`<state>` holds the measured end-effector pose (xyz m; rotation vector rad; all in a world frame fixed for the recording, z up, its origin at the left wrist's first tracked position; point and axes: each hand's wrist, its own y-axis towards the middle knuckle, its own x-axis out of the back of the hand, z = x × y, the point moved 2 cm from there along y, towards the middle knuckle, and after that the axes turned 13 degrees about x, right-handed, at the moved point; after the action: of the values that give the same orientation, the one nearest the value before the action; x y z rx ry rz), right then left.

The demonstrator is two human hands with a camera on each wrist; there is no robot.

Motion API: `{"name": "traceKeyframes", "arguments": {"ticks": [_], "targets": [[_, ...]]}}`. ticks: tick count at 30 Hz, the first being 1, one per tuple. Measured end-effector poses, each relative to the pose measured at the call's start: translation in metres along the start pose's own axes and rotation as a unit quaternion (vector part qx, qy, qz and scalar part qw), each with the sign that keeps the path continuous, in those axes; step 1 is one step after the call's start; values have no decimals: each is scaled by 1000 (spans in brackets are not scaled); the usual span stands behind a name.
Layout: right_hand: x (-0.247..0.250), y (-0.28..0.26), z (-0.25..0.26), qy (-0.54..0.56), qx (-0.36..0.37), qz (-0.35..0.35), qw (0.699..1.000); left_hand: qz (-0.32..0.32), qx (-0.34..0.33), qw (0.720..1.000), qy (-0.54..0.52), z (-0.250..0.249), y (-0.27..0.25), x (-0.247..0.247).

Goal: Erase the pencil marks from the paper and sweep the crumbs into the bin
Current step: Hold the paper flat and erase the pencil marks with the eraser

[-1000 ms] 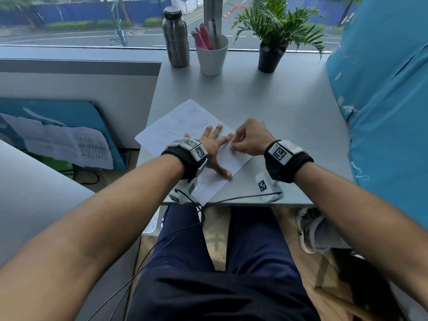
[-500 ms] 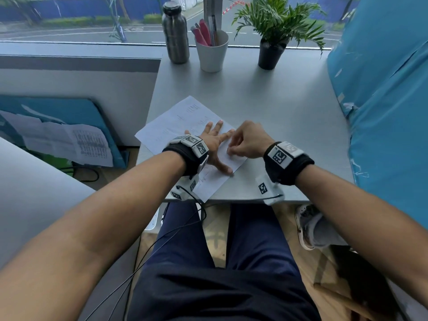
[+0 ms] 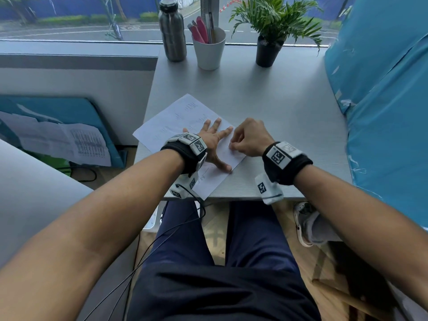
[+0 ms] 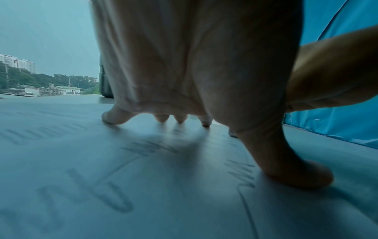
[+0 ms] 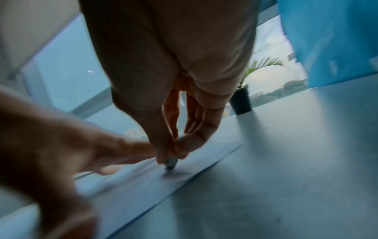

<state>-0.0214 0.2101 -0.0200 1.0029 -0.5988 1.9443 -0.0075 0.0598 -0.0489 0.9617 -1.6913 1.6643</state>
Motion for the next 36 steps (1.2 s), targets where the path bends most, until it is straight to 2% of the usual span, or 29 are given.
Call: {"name": "traceKeyframes", "arguments": {"ticks": [2, 5, 6, 9, 10, 13, 17, 20, 21, 24, 25, 28, 32, 35, 36], "targets": [[-3, -3, 4, -7, 23, 38, 999, 1, -2, 1000, -2, 0, 1, -1], [9, 0, -9, 6, -23, -12, 1000, 2, 4, 1000, 2, -3, 1, 0], [8, 0, -8, 4, -18, -13, 1000, 1, 6, 1000, 2, -3, 1, 0], [-5, -7, 5, -5, 31, 55, 998, 1, 1, 1000, 4, -1, 1, 1], [-4, -6, 4, -2, 24, 53, 998, 1, -1, 1000, 4, -2, 1, 1], [6, -1, -8, 13, -22, -24, 999, -2, 4, 1000, 3, -4, 2, 1], [-6, -5, 7, -3, 23, 48, 999, -3, 1, 1000, 4, -2, 1, 1], [3, 0, -3, 15, -22, -23, 999, -4, 1, 1000, 2, -3, 2, 1], [2, 1, 0, 13, -16, -29, 999, -7, 3, 1000, 1, -3, 2, 1], [-9, -3, 15, 0, 41, 42, 998, -8, 3, 1000, 6, -1, 1, 0], [-6, -1, 13, 3, 31, 42, 999, -8, 1, 1000, 6, -1, 2, 0], [2, 7, 3, 10, -3, -17, 1000, -9, 1, 1000, 3, -3, 2, 0], [-7, 6, 13, -8, 32, 34, 999, -10, -1, 1000, -5, -1, 2, -1], [1, 13, 3, -1, -5, -19, 1000, -13, -1, 1000, -7, -3, 2, 0], [-2, 13, 6, -6, 7, -8, 1000, -11, 3, 1000, -10, -2, 1, 0]]}}
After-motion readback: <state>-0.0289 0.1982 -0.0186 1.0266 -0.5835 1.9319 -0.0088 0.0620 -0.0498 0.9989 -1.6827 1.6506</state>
